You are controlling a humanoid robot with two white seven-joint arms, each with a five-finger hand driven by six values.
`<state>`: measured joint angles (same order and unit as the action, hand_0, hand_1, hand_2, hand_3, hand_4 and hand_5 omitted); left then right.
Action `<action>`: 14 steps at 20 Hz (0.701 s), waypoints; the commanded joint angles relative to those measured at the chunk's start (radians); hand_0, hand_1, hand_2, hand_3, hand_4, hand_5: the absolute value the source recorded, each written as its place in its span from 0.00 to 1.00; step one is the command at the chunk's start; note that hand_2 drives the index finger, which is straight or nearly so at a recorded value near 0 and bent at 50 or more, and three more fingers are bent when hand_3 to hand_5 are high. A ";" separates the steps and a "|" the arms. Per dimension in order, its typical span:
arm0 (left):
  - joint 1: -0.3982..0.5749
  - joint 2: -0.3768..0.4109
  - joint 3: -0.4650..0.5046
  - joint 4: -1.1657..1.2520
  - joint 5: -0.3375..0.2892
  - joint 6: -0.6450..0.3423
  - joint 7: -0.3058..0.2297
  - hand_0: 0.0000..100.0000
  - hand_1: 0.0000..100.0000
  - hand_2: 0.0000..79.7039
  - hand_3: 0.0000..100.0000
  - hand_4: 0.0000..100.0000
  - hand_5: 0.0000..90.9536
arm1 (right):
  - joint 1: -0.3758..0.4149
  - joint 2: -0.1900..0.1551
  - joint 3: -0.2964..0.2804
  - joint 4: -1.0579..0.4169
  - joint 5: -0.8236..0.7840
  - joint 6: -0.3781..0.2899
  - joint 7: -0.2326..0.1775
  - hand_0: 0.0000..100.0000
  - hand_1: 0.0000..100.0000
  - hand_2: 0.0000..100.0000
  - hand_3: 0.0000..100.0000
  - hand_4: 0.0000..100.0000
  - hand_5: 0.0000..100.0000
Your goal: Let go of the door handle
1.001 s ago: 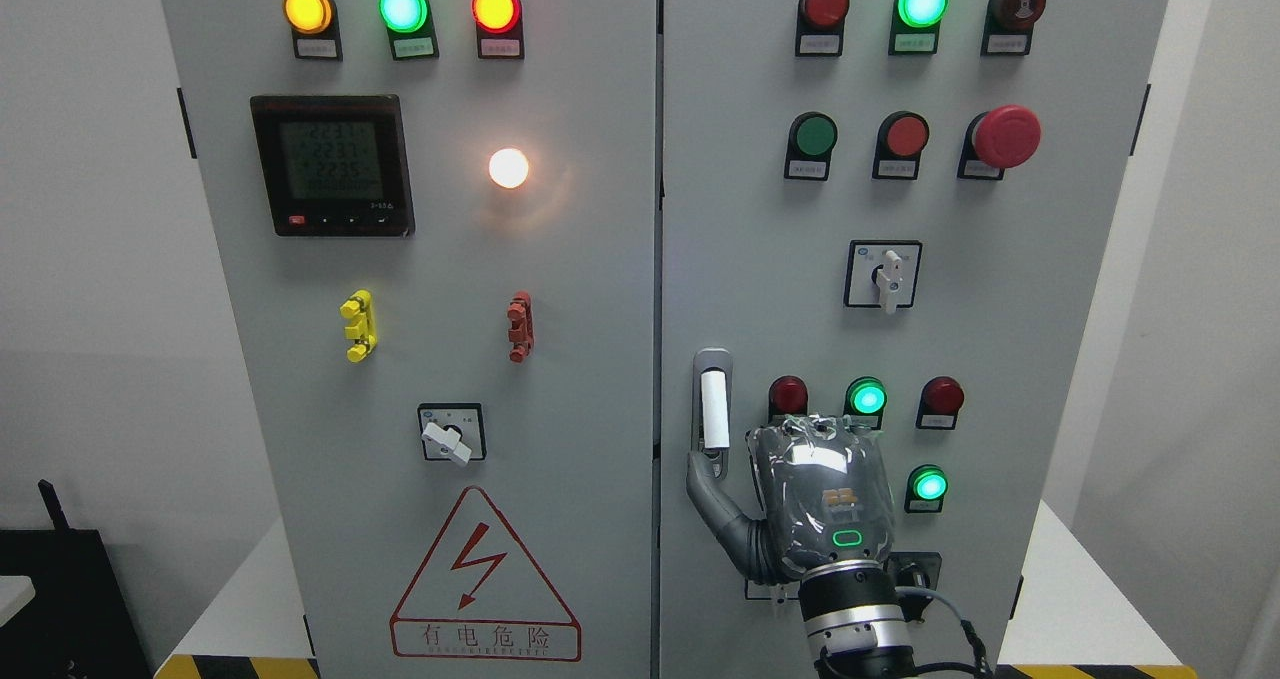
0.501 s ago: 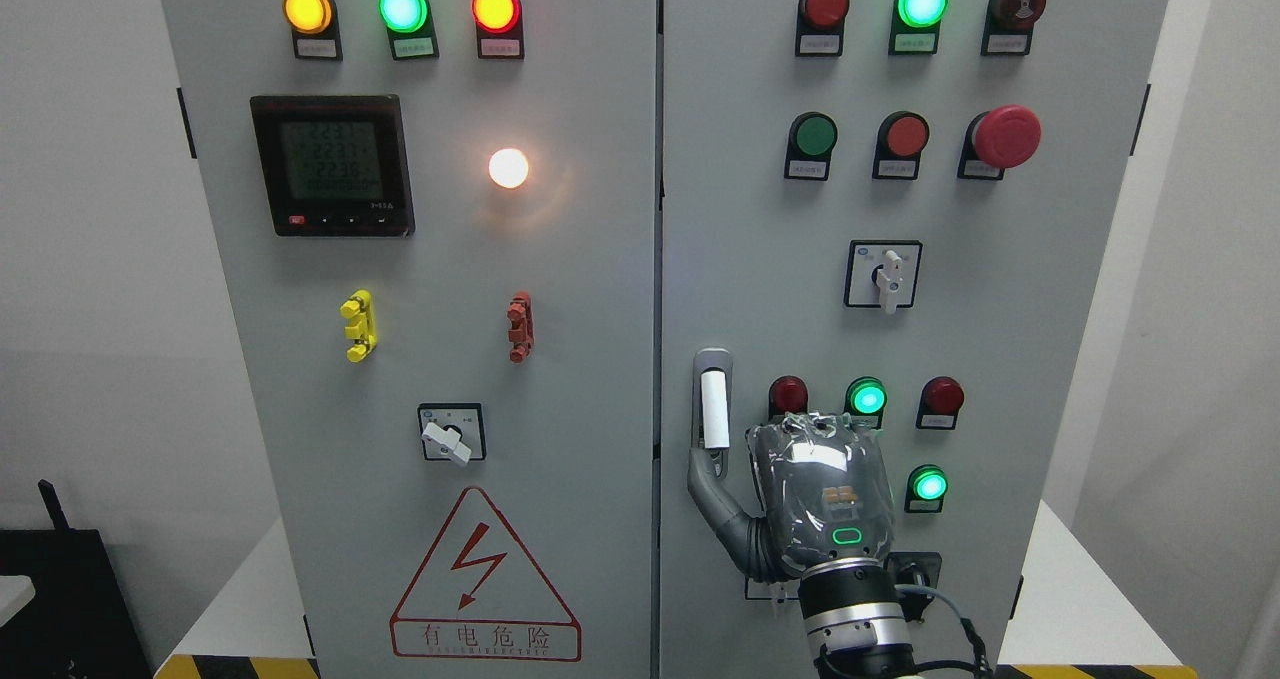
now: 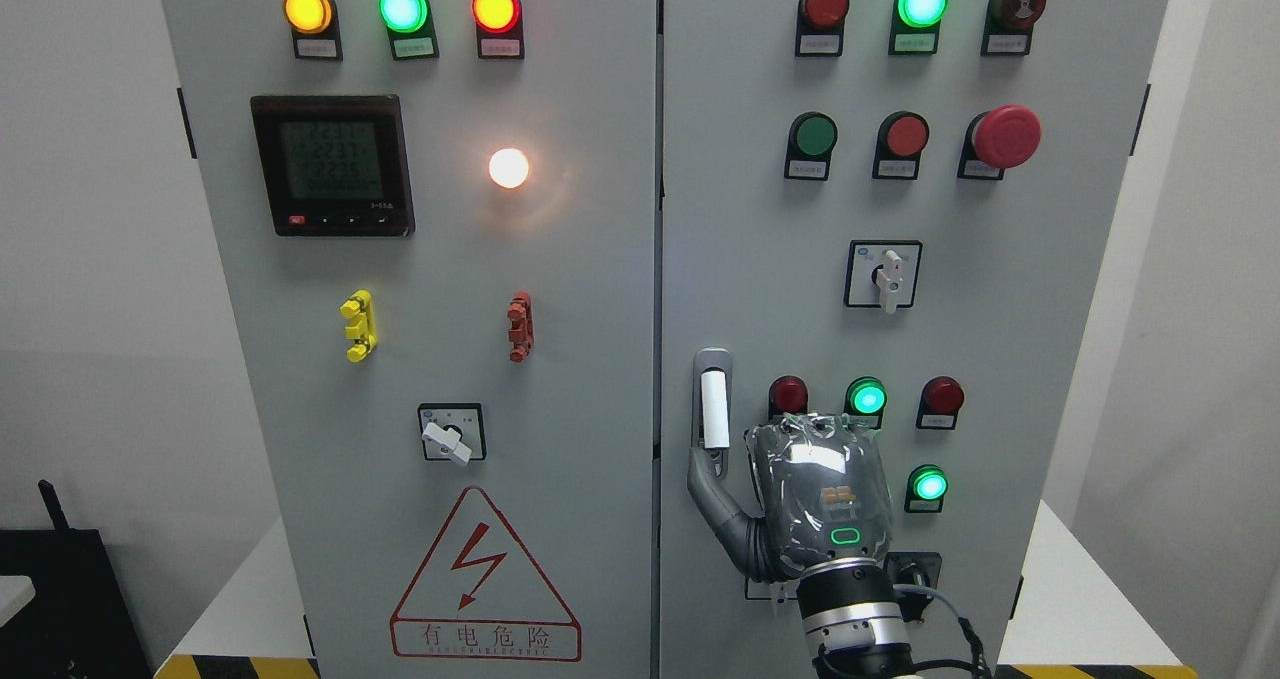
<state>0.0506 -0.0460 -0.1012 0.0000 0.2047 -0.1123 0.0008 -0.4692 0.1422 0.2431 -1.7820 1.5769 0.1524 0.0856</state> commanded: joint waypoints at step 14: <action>0.000 0.000 0.000 -0.031 0.001 0.000 0.001 0.12 0.39 0.00 0.00 0.00 0.00 | -0.002 0.000 -0.002 0.004 -0.002 0.019 0.000 0.51 0.00 1.00 1.00 1.00 0.95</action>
<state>0.0506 -0.0460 -0.1012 0.0000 0.2045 -0.1122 0.0007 -0.4707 0.1423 0.2425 -1.7788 1.5766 0.1656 0.0860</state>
